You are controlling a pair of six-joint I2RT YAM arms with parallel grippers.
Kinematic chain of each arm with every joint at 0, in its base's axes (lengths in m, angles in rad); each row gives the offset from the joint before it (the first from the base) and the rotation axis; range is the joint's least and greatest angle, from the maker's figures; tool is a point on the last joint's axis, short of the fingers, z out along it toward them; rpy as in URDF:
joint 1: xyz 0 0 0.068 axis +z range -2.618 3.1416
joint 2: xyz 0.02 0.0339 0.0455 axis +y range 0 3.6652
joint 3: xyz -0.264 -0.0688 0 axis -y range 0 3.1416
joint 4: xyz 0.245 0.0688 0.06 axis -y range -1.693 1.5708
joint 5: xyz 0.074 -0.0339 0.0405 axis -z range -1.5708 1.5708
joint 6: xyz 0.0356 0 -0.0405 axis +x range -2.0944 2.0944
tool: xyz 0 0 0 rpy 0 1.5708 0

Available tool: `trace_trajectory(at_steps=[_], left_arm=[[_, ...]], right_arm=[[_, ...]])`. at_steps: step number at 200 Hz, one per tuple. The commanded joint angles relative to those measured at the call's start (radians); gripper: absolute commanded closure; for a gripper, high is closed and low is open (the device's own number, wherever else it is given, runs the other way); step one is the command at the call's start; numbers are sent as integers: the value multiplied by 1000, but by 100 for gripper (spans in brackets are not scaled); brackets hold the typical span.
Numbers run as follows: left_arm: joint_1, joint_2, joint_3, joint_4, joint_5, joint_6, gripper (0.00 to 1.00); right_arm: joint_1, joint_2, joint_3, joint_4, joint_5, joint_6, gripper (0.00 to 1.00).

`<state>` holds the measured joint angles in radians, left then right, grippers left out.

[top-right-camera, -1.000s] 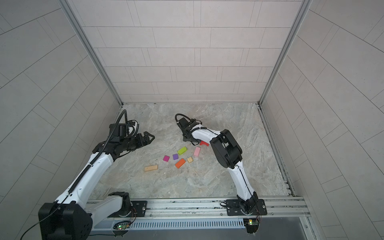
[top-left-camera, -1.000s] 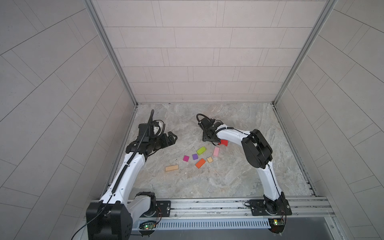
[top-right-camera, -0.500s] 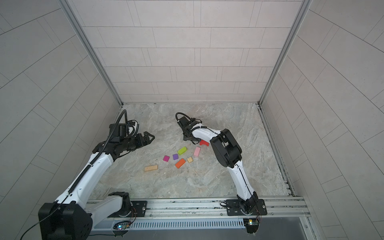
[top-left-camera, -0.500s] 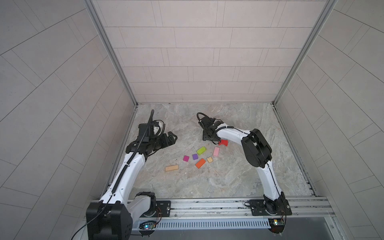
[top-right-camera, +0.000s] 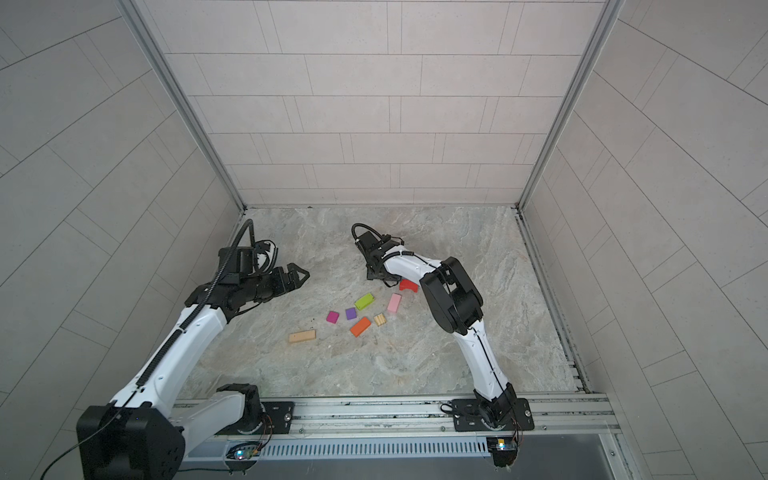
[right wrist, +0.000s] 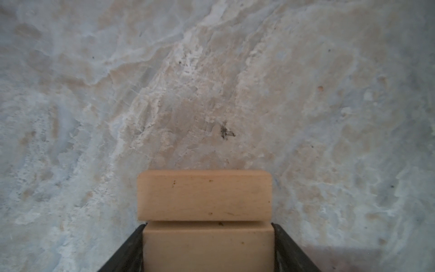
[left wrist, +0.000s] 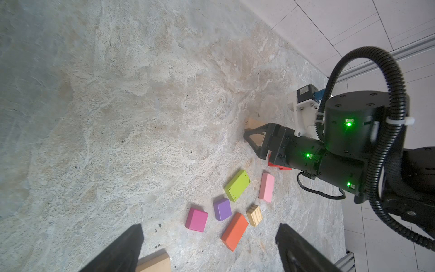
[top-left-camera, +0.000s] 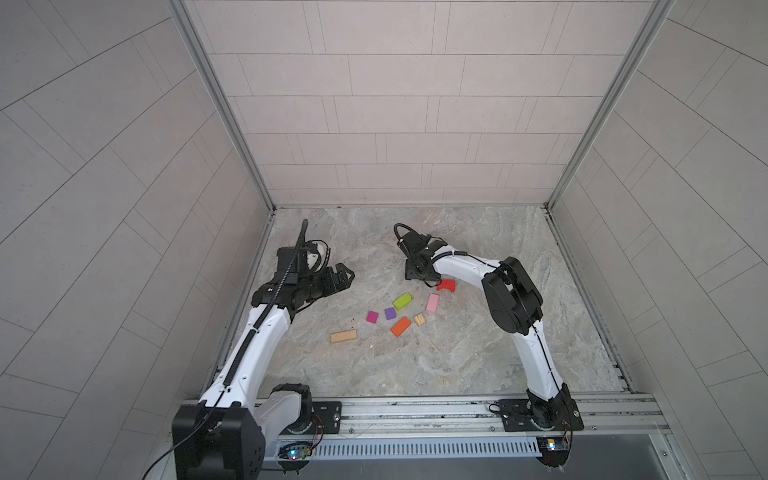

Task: Build the wood block tower
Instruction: 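Lower the plank onto the first plank with the right gripper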

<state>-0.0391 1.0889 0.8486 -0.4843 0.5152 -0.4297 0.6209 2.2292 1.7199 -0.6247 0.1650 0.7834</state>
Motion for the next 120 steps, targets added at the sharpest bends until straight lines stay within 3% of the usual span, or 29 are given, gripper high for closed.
trace_trajectory(at_steps=[1,120], left_arm=[[8,-7,-9,7,-3,2,5],[7,-9,-8,7,-2,1,5]], right_arm=[[-4,46,11,-26,4,-2,42],[-7,62,21,-35,17,5,41]])
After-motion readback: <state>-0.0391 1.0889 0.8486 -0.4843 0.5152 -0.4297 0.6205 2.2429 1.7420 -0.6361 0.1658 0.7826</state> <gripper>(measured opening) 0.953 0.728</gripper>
